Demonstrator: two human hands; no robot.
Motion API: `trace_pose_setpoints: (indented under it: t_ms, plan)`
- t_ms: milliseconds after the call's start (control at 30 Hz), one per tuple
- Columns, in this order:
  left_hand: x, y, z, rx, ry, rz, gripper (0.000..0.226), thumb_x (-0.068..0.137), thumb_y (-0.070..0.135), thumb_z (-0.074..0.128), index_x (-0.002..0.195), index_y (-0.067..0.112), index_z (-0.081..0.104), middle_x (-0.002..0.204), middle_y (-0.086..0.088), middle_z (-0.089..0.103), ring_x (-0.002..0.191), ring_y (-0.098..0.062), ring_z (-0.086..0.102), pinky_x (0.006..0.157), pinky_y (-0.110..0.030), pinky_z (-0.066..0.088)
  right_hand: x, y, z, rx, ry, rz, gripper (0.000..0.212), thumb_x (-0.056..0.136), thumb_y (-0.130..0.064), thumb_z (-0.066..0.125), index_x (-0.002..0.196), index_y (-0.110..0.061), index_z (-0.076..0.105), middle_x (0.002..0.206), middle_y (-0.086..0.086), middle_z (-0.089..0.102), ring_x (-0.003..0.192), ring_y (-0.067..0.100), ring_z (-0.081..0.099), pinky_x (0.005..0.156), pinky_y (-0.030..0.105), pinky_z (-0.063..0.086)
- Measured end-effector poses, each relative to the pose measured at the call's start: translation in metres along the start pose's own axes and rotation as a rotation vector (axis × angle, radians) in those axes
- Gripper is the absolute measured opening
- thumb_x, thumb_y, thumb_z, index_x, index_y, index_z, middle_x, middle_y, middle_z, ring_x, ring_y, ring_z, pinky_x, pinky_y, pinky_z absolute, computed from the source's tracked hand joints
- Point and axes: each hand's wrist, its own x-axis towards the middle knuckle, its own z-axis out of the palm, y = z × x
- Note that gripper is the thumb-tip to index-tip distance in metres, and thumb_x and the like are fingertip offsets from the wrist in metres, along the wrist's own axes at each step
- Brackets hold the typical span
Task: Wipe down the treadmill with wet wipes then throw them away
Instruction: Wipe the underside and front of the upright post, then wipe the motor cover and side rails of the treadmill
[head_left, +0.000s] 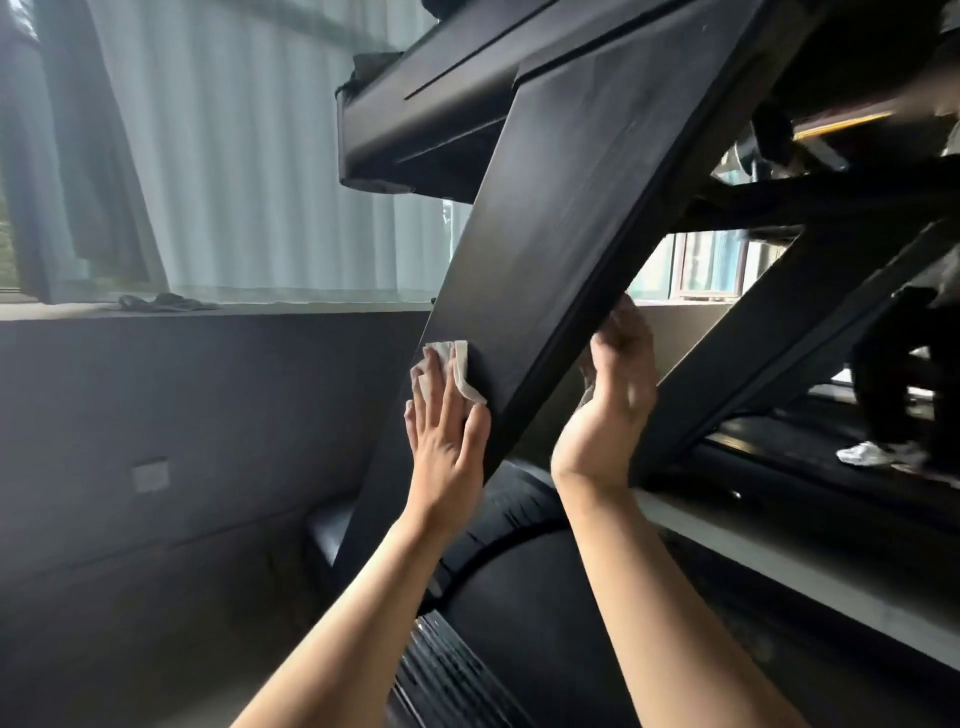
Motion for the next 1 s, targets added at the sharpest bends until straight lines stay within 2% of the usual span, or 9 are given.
trace_pose_setpoints:
  t_ms: [233,400,500,567,600,667,767,867,1000]
  plan:
    - [-0.029,-0.065,0.005,-0.073,0.016,-0.213,0.067,0.095,0.066,0.013,0.153,0.045,-0.011,0.166,0.021,-0.015,0.149,0.006,-0.019,0.125,-0.035,-0.009,-0.064,0.054,-0.003,-0.144,-0.091,0.228,0.029,0.101,-0.028,0.045,0.129,-0.030,0.053,0.118,-0.026,0.066,0.118,0.004,0.058,0.102,0.023,0.043]
    - [-0.054,-0.112,0.006,-0.093,0.043,-0.351,0.077,0.096,0.066,0.016,0.163,0.029,0.005,0.162,0.029,-0.006,0.144,0.015,-0.014,0.121,-0.022,-0.006,-0.120,0.094,-0.027,-0.351,-0.118,0.468,0.015,0.106,-0.035,0.046,0.116,-0.040,0.055,0.117,-0.030,0.055,0.106,-0.024,0.050,0.088,-0.001,0.036]
    - [-0.079,-0.143,-0.013,-0.144,0.021,-0.418,0.056,0.107,0.052,0.030,0.158,0.030,0.031,0.163,0.021,0.024,0.148,0.009,0.017,0.122,-0.018,0.012,-0.163,0.138,-0.043,-0.531,-0.065,0.605,0.028,0.091,-0.040,0.050,0.109,-0.026,0.066,0.114,-0.008,0.064,0.110,0.001,0.059,0.091,0.012,0.043]
    - [-0.099,-0.168,-0.035,-0.196,0.022,-0.580,0.045,0.106,0.052,0.037,0.132,0.027,0.064,0.134,0.008,0.066,0.121,0.001,0.056,0.109,-0.026,0.039,-0.195,0.165,-0.049,-0.580,-0.081,0.868,0.022,0.091,-0.035,0.055,0.094,-0.019,0.070,0.101,0.003,0.072,0.099,0.017,0.066,0.083,0.025,0.050]
    - [-0.107,-0.180,-0.046,-0.236,0.036,-0.666,0.042,0.106,0.052,0.041,0.115,0.026,0.072,0.115,0.003,0.074,0.105,-0.004,0.064,0.099,-0.030,0.046,-0.212,0.175,-0.050,-0.598,-0.129,1.007,0.020,0.094,-0.029,0.057,0.090,-0.016,0.071,0.094,0.006,0.074,0.090,0.020,0.068,0.077,0.028,0.051]
    - [-0.120,-0.202,-0.069,-0.369,0.065,-0.820,0.036,0.106,0.046,0.045,0.107,0.027,0.076,0.107,0.001,0.076,0.096,-0.011,0.069,0.090,-0.032,0.052,-0.243,0.194,-0.047,-0.629,-0.237,1.161,0.019,0.097,-0.021,0.058,0.087,-0.015,0.074,0.089,0.004,0.075,0.084,0.019,0.068,0.075,0.029,0.052]
    - [-0.129,-0.233,-0.101,-0.446,0.044,-0.942,0.033,0.107,0.037,0.044,0.112,0.023,0.073,0.103,0.001,0.075,0.090,-0.015,0.067,0.079,-0.026,0.054,-0.277,0.221,-0.027,-0.603,-0.348,1.206,0.014,0.098,-0.022,0.059,0.101,-0.026,0.072,0.103,-0.004,0.073,0.100,0.014,0.067,0.092,0.033,0.054]
    - [-0.136,-0.270,-0.127,-0.450,0.043,-1.070,0.029,0.106,0.042,0.045,0.112,0.021,0.065,0.103,0.003,0.069,0.091,-0.015,0.064,0.080,-0.030,0.051,-0.297,0.259,0.001,-0.551,-0.424,1.243,0.028,0.100,-0.023,0.056,0.127,-0.029,0.059,0.120,-0.006,0.064,0.112,0.011,0.061,0.102,0.037,0.049]
    - [-0.140,-0.317,-0.158,-0.416,0.130,-1.153,0.032,0.106,0.041,0.047,0.107,0.020,0.072,0.097,0.003,0.077,0.086,-0.011,0.070,0.069,-0.021,0.053,-0.315,0.311,0.052,-0.503,-0.556,1.324,0.041,0.102,-0.025,0.057,0.141,-0.030,0.046,0.125,-0.002,0.063,0.112,0.012,0.064,0.093,0.028,0.053]
